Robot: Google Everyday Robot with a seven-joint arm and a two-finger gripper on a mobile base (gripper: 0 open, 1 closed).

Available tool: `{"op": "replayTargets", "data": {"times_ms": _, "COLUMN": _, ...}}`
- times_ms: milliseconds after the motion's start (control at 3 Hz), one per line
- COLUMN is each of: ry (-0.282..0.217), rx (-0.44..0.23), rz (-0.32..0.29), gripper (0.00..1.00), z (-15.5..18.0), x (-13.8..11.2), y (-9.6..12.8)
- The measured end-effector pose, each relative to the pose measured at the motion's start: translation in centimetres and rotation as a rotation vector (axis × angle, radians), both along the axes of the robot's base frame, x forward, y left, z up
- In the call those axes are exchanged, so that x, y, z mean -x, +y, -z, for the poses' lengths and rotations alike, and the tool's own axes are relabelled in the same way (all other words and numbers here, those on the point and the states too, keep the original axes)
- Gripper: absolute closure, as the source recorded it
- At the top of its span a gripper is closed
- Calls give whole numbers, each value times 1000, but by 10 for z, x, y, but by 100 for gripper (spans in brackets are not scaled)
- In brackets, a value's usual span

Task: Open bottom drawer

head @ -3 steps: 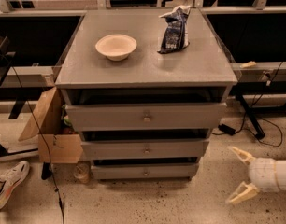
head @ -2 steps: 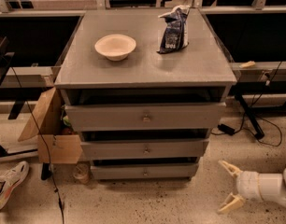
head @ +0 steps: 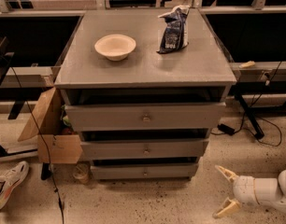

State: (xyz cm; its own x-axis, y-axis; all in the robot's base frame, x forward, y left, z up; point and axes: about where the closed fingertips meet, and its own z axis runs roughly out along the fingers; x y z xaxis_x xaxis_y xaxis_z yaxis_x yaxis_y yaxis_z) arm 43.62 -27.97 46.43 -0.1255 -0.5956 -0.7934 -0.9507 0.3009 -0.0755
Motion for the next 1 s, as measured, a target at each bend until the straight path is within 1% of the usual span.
{"op": "replayTargets", "data": {"times_ms": 333, "ry": -57, "rx": -2, "rz": 25, "gripper": 0, "z": 3, "x": -1, "y": 10}}
{"op": "replayTargets", "data": {"times_ms": 667, "ry": -126, "rx": 3, "rz": 31, "gripper": 0, "z": 26, "x": -1, "y": 57}}
{"op": "replayTargets", "data": {"times_ms": 1000, "ry": -122, "rx": 45, "rz": 18, "gripper": 0, "z": 67, "x": -6, "y": 101}}
